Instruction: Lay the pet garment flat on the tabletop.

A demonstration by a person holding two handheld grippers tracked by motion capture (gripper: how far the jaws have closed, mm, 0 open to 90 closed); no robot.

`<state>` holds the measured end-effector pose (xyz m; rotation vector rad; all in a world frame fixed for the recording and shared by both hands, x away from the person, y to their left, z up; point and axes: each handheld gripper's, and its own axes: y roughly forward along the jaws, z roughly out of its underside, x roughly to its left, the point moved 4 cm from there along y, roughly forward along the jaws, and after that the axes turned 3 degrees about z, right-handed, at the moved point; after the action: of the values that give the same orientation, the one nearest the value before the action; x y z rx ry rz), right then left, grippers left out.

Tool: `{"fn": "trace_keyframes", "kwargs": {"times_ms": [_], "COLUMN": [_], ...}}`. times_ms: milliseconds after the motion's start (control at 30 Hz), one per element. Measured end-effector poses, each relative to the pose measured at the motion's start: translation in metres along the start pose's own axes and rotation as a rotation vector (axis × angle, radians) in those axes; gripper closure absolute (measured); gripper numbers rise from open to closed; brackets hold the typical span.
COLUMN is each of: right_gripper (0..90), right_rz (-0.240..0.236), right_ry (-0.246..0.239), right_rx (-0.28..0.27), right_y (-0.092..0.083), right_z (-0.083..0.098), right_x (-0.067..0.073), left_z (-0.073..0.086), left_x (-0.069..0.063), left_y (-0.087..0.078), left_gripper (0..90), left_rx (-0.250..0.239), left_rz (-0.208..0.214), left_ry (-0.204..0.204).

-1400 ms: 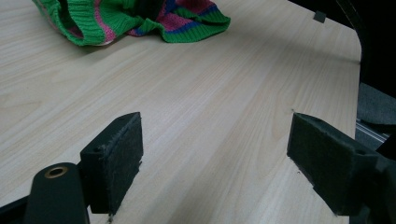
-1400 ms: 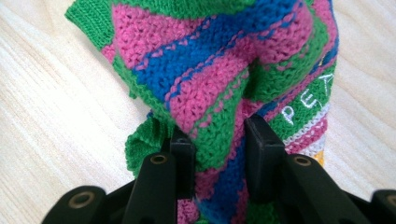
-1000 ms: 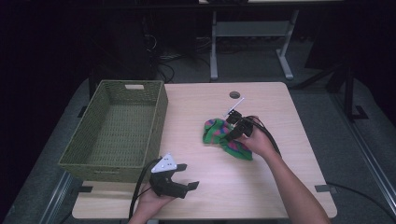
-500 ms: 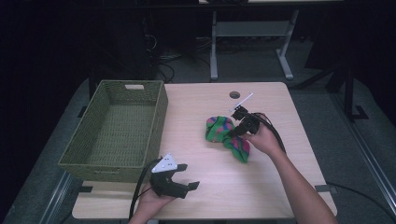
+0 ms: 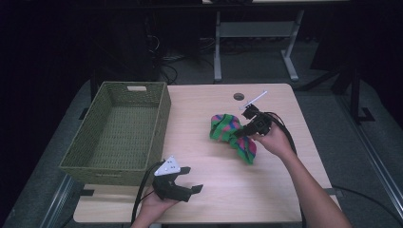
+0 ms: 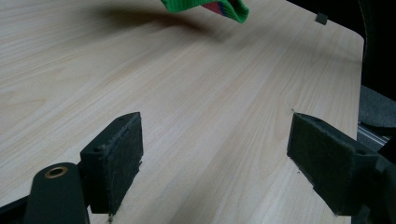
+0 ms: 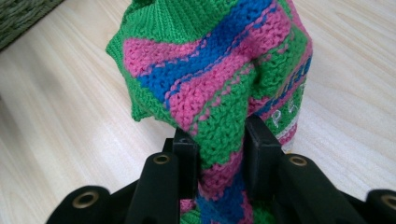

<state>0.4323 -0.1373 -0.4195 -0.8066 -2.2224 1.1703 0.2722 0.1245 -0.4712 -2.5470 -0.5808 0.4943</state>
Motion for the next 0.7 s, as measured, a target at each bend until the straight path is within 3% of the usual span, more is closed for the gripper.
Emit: {"fn": "trace_keyframes", "kwargs": {"times_ms": [300,700], "right_gripper": [69.5,69.4], "right_rz": [-0.032,-0.061], "right_ry": [0.002,-0.029], "right_rx": [-0.04,-0.099], "right_y": [-0.017,-0.038], "right_z": [0.001,0.013], "right_x": [0.007,0.023], "left_z": [0.0,0.0], "left_x": [0.001,0.0], "left_y": [0.0,-0.001], "left_gripper": [18.1,18.1], "left_rx": [0.003,0.006], "left_rz": [-0.001,0.0], "left_ry": [0.002,0.006]}}
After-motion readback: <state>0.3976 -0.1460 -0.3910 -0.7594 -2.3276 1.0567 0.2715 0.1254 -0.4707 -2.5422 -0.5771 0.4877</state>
